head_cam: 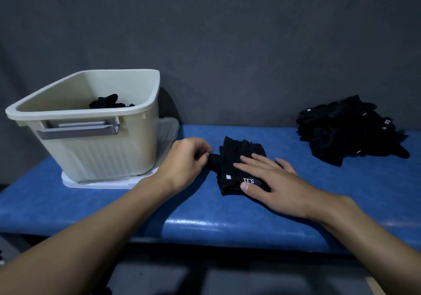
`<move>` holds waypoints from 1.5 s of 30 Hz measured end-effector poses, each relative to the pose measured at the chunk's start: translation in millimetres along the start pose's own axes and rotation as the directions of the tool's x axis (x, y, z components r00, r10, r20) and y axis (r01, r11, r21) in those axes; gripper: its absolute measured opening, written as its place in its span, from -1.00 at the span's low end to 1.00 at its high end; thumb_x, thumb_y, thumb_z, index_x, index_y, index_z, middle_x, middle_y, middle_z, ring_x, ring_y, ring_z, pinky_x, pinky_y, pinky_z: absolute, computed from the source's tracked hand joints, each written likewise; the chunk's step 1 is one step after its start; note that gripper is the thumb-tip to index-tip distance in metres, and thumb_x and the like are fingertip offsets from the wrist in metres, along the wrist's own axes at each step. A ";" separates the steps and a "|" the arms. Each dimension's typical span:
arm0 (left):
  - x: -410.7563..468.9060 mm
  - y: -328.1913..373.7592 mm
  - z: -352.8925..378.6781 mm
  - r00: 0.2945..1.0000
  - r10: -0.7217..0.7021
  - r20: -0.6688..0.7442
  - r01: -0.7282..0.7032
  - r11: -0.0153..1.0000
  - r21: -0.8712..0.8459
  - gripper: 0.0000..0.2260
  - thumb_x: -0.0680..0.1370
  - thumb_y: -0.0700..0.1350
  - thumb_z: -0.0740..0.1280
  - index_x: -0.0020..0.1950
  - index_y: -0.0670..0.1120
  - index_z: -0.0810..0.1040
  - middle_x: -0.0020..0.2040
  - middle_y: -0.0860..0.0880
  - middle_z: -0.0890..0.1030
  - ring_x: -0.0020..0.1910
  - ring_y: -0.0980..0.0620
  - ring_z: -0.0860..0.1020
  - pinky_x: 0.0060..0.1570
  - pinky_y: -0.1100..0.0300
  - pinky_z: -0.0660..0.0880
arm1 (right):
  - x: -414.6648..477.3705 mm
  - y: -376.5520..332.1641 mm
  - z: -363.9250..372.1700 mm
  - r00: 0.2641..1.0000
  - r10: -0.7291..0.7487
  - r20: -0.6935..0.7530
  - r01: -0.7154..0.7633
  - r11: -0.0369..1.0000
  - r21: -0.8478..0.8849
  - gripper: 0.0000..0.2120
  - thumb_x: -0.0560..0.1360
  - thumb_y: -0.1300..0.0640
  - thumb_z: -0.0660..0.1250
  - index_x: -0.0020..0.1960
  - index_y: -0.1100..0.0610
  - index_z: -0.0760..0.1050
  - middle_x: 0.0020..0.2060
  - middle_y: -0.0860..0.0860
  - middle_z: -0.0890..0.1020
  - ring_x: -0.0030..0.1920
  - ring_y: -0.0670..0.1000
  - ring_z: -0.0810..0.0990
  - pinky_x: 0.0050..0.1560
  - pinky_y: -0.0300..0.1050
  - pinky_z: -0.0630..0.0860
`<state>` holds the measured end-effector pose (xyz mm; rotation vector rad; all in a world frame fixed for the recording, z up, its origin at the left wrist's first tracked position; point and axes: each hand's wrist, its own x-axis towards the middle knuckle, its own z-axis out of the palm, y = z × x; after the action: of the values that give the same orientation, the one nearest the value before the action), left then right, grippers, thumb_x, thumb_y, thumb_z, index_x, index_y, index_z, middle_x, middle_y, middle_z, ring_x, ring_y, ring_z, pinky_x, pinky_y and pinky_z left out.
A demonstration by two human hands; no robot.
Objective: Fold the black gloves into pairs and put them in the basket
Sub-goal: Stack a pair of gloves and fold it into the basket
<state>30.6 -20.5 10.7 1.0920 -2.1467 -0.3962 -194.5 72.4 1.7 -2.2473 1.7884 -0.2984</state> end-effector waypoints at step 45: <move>-12.4 15.6 -10.9 0.870 0.266 0.415 -0.343 0.931 0.124 -0.66 0.55 0.20 0.34 0.24 0.13 0.37 -0.04 0.16 0.59 -0.10 0.08 0.55 -0.11 0.10 0.47 | -18.7 18.2 -13.9 0.943 -0.057 -0.329 0.155 0.948 0.279 -0.85 0.54 0.10 0.35 0.06 -0.12 0.56 -0.18 -0.07 0.68 -0.16 -0.03 0.64 -0.09 0.10 0.56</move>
<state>34.1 -0.9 21.5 0.7948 -2.7156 -0.2760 -219.8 85.8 9.0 -2.1688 1.6230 -0.9377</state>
